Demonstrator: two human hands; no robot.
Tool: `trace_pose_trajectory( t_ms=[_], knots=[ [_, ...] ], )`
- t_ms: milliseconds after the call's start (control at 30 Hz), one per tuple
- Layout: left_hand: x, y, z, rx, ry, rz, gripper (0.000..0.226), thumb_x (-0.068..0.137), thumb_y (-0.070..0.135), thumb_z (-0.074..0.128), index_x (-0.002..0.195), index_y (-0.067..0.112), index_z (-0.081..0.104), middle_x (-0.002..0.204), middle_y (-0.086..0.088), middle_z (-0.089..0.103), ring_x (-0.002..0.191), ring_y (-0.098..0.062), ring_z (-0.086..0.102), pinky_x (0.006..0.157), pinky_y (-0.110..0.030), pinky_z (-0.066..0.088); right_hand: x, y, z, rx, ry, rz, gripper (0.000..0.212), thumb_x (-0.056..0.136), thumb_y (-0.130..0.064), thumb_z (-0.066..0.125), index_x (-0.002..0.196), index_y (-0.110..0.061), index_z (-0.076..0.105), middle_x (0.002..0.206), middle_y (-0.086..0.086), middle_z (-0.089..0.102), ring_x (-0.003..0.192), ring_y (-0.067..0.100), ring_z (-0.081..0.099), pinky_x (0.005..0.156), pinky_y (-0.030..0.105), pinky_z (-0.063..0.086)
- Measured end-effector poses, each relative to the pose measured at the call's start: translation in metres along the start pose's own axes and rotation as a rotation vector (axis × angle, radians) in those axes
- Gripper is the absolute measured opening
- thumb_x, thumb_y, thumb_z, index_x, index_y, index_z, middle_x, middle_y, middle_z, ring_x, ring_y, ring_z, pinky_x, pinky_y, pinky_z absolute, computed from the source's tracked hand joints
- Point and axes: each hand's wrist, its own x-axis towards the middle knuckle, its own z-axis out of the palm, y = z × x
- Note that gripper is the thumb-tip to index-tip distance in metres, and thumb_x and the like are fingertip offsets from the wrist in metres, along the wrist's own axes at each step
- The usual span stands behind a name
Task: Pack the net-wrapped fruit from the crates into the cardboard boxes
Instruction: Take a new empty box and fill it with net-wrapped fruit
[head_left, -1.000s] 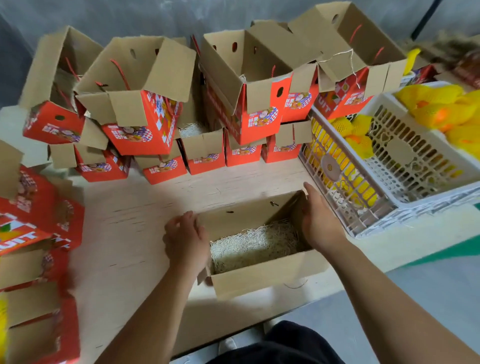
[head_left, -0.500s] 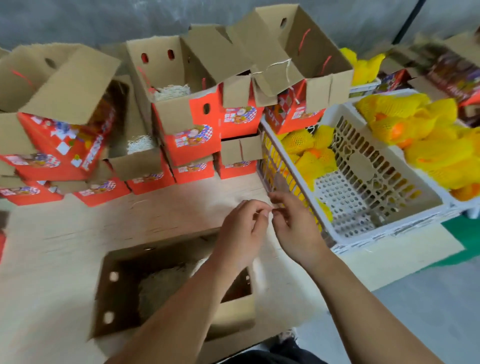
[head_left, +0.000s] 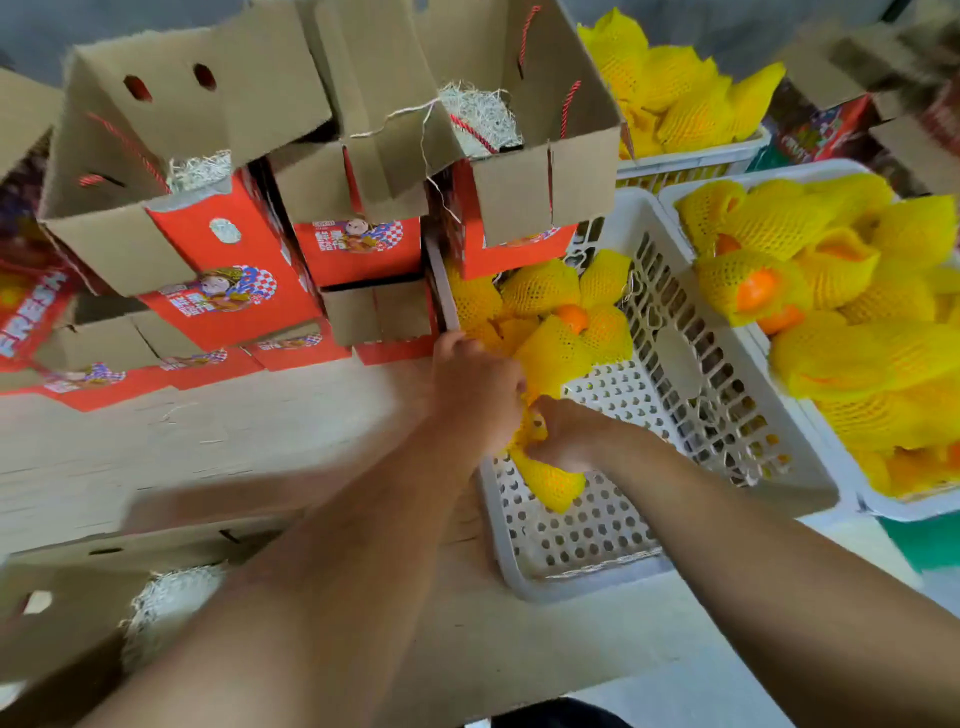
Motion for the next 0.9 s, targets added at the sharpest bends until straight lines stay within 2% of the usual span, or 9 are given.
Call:
trace_pose_trajectory(
  t_ms=[133,200,300,367,433,500,600,700,900],
  knots=[
    [0.004,0.014,0.005,0.208,-0.074,-0.091,0.025,0.098,0.019,0.05,0.098,0.021,0.075,0.1,0.005,0.071,0.127,-0.027,0.047,0.123,-0.045,0.016,0.024,0.017,0.032,-0.101,-0.1,0.01,0.092,0.09,-0.047,0.072,0.16,-0.019,0.019,0.154,0.01,0.041,0.128,0.033,0.054,0.091,0.039,0.05],
    [0.007,0.016,0.005,0.268,-0.088,-0.12,0.027,0.103,0.023,0.048,0.101,0.018,0.074,0.104,0.004,0.071,0.131,-0.028,0.044,0.125,-0.046,0.012,0.032,0.024,0.034,0.02,-0.116,0.013,0.091,0.088,-0.043,0.075,0.158,-0.024,0.021,0.147,0.008,0.05,0.117,0.027,0.059,0.082,0.036,0.053],
    [0.009,0.017,0.004,0.307,-0.117,-0.142,0.026,0.104,0.032,0.051,0.107,0.02,0.074,0.112,0.005,0.07,0.136,-0.028,0.04,0.122,-0.045,0.011,0.039,0.032,0.014,0.271,-0.071,0.057,0.084,0.082,-0.048,0.076,0.148,-0.026,0.029,0.11,-0.003,0.06,0.087,0.013,0.06,0.059,0.029,0.046],
    [0.009,0.017,0.003,0.328,-0.137,-0.094,0.026,0.099,0.04,0.055,0.108,0.024,0.073,0.106,0.007,0.071,0.129,-0.026,0.045,0.117,-0.047,0.01,0.043,0.036,-0.002,0.441,0.043,0.114,0.079,0.086,-0.049,0.074,0.147,-0.019,0.035,0.108,-0.003,0.058,0.085,0.013,0.057,0.062,0.031,0.045],
    [0.01,0.015,0.004,0.333,-0.124,-0.027,0.047,0.087,0.058,0.062,0.123,0.026,0.065,0.109,0.006,0.072,0.123,-0.026,0.05,0.112,-0.05,0.011,0.045,0.036,-0.015,0.601,0.116,0.16,0.072,0.091,-0.049,0.069,0.148,-0.018,0.038,0.112,0.004,0.057,0.09,0.019,0.056,0.068,0.035,0.045],
    [0.01,0.013,0.006,0.349,-0.15,0.035,0.098,0.078,0.076,0.063,0.154,0.022,0.036,0.131,-0.001,0.065,0.129,-0.03,0.048,0.116,-0.053,0.012,0.043,0.032,-0.024,0.872,0.107,0.169,0.062,0.095,-0.045,0.065,0.146,-0.019,0.042,0.117,0.008,0.058,0.095,0.024,0.06,0.067,0.035,0.047],
    [0.013,0.01,0.009,0.307,-0.132,0.165,0.123,0.075,0.078,0.065,0.164,0.019,0.004,0.149,-0.003,0.048,0.137,-0.029,0.044,0.123,-0.051,0.013,0.036,0.022,-0.03,1.453,-0.137,0.042,0.042,0.099,-0.032,0.056,0.137,-0.014,0.057,0.12,0.018,0.069,0.1,0.031,0.071,0.074,0.039,0.057],
    [0.017,0.007,0.01,0.222,-0.087,0.171,0.104,0.08,0.068,0.066,0.16,0.026,0.016,0.148,0.003,0.053,0.133,-0.024,0.051,0.114,-0.045,0.025,0.033,0.018,-0.031,1.721,-0.399,-0.061,0.035,0.093,-0.034,0.049,0.108,-0.014,0.073,0.101,0.011,0.073,0.088,0.023,0.072,0.074,0.033,0.055],
    [0.022,0.009,0.012,0.201,-0.085,0.087,0.082,0.072,0.085,0.055,0.132,0.029,0.048,0.123,0.004,0.064,0.118,-0.021,0.057,0.107,-0.04,0.03,0.045,0.024,-0.027,1.397,-0.185,0.025,0.029,0.1,-0.04,0.054,0.12,-0.02,0.062,0.107,0.012,0.066,0.075,0.012,0.063,0.067,0.027,0.048]
  ],
)
